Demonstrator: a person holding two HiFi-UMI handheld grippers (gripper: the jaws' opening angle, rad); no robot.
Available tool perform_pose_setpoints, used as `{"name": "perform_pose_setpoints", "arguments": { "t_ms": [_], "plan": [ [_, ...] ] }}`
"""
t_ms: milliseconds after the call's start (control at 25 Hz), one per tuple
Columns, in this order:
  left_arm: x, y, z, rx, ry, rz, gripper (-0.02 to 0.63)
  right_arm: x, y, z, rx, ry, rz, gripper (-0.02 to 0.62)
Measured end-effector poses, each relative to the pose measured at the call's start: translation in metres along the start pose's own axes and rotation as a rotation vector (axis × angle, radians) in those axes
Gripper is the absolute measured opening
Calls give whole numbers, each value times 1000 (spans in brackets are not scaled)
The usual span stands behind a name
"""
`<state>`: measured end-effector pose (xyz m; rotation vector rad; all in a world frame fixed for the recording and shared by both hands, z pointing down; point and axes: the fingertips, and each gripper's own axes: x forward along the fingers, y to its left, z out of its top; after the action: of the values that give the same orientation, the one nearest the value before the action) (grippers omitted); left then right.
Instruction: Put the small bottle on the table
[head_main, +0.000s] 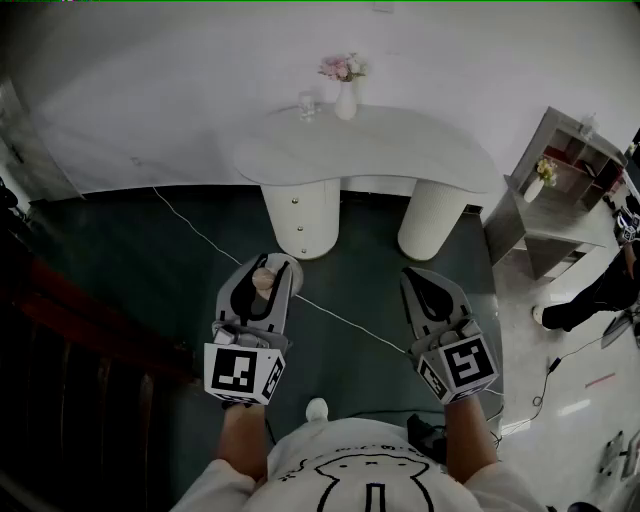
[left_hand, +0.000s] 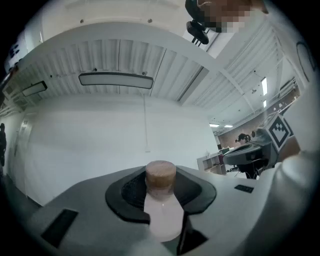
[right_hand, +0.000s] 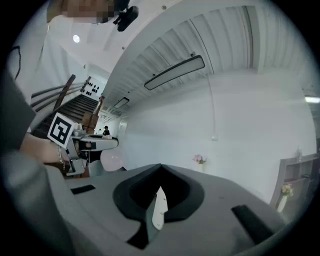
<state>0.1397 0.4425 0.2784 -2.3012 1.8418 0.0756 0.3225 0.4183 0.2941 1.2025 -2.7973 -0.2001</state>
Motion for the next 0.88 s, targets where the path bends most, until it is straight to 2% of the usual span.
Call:
{"name": "perform_pose_setpoints", "arguments": {
  "t_ms": [240, 440, 640, 880],
  "plan": [
    [12, 48, -12, -15, 4, -17, 129, 43, 20, -2, 2, 11, -25, -9],
    [20, 66, -18, -10, 8, -56, 129, 60, 30, -5, 15, 21, -52, -9],
    [25, 78, -29, -45, 4, -50, 129, 73, 29, -9, 53, 10, -47, -9],
    [42, 101, -41, -45, 11, -4, 129, 108, 20, -17, 49, 6, -9, -9]
  ]
}}
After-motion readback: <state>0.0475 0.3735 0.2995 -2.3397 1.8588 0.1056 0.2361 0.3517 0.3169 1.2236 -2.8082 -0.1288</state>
